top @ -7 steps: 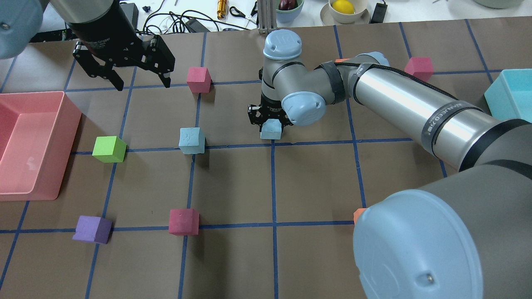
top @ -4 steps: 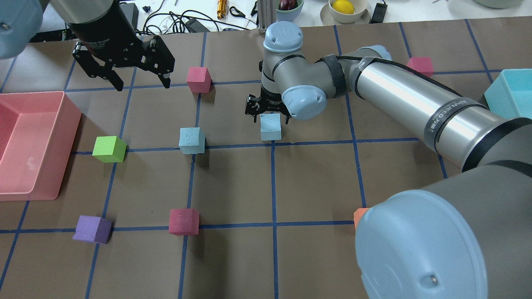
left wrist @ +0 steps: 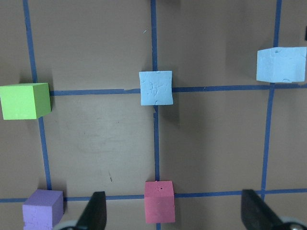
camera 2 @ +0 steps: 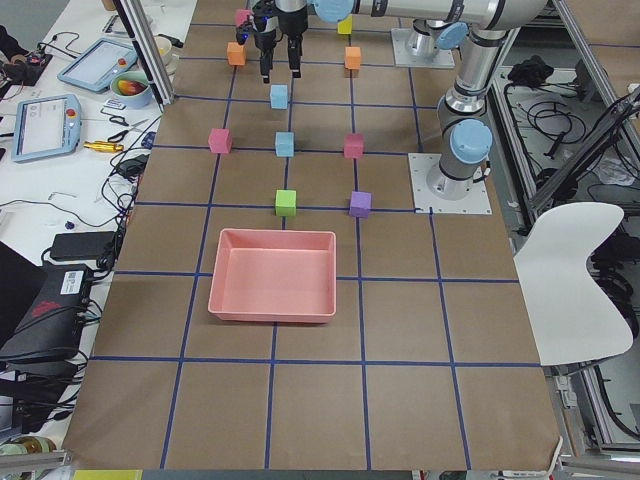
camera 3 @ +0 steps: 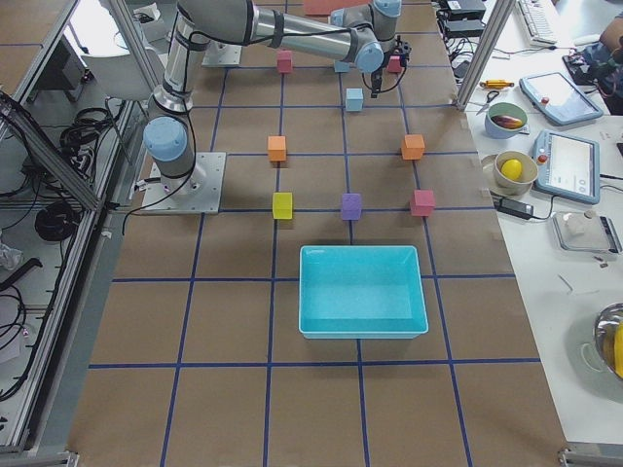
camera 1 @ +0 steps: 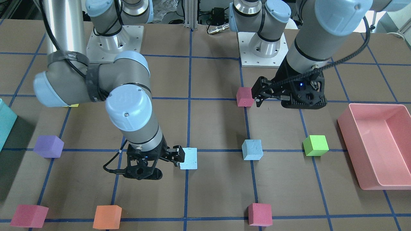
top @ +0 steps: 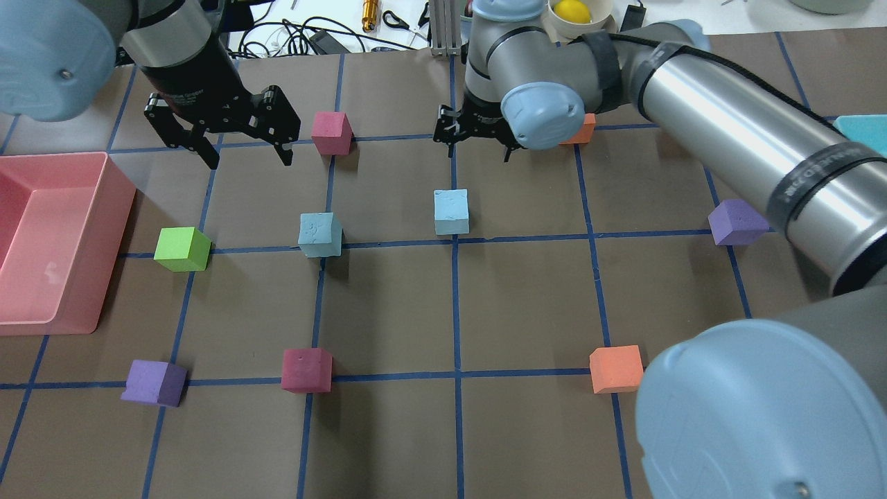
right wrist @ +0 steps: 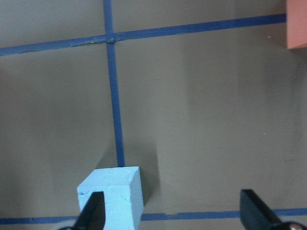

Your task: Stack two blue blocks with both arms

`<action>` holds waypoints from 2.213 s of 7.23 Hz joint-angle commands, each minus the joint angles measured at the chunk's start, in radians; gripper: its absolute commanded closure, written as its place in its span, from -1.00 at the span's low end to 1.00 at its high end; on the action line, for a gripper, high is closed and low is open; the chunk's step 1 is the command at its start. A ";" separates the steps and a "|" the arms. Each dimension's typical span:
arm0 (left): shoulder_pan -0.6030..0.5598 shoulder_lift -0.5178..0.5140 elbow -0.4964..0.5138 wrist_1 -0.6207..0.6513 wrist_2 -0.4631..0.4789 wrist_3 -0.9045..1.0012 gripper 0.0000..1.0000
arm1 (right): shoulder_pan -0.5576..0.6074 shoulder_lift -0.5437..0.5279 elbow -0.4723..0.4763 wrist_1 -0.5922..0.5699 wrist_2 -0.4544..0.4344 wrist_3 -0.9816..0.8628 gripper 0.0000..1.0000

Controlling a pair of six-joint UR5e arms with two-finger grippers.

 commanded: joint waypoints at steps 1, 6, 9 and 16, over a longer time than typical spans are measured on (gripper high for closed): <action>0.000 -0.116 -0.075 0.189 0.004 0.000 -1.00 | -0.066 -0.129 0.048 0.115 -0.017 -0.110 -1.00; -0.002 -0.228 -0.270 0.449 0.011 0.013 -1.00 | -0.182 -0.423 0.174 0.348 -0.046 -0.285 -1.00; -0.002 -0.264 -0.321 0.512 0.003 0.004 -1.00 | -0.175 -0.470 0.176 0.396 -0.047 -0.286 -1.00; -0.078 -0.276 -0.107 0.439 0.000 -0.053 1.00 | -0.184 -0.476 0.180 0.393 -0.050 -0.285 -1.00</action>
